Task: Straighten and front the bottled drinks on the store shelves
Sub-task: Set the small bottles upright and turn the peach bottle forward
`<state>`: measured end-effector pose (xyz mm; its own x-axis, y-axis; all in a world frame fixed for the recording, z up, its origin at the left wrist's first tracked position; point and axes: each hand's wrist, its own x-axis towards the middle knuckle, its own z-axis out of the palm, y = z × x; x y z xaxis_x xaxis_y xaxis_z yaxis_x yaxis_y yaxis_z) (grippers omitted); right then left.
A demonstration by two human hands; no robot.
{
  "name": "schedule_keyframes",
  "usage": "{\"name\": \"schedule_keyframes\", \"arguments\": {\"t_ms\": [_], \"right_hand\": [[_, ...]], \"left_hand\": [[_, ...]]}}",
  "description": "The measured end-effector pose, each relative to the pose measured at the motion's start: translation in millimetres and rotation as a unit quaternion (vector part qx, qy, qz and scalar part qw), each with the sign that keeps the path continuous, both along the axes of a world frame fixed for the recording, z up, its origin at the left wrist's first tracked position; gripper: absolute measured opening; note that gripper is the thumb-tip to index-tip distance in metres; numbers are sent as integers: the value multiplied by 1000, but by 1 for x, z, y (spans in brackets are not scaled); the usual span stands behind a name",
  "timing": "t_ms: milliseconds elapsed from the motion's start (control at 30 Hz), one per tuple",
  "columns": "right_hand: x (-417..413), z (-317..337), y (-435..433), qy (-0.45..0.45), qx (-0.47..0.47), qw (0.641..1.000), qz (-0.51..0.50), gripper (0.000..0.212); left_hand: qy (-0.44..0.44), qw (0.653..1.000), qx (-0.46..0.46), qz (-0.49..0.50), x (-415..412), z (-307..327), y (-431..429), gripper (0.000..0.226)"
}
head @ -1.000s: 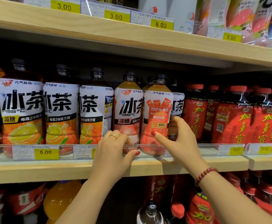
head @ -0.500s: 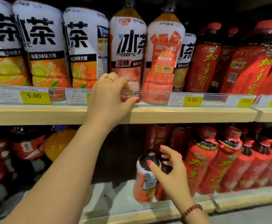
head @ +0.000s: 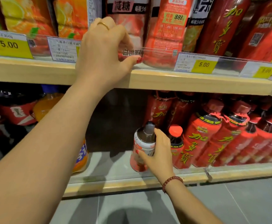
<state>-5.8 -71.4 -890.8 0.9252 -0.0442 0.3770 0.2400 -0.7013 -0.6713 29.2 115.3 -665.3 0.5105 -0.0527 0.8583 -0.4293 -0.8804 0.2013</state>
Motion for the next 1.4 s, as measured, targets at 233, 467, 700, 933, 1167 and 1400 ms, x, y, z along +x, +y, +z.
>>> {"name": "schedule_keyframes", "arguments": {"t_ms": [233, 467, 700, 933, 1167, 1400], "right_hand": [[-5, 5, -3, -22, 38, 999, 2, 69], [-6, 0, -5, -39, 9, 998, 55, 72], [-7, -16, -1, 49, 116, 984, 126, 87], [1, -25, 1, 90, 174, 975, 103, 107], [3, -28, 7, 75, 170, 978, 94, 79], [0, -28, 13, 67, 227, 971, 31, 81]], "left_hand": [[-3, 1000, 0, 1, -1, 1, 0, 30], [-5, 1000, 0, 4, 1, 1, 0, 30], [-2, 1000, 0, -5, 1, 1, 1, 33], [6, 1000, 4, -10, 2, 0, 1, 35], [11, 1000, -1, -15, 3, 0, 2, 36], [-17, 1000, 8, 6, 5, -2, 2, 35]]}}
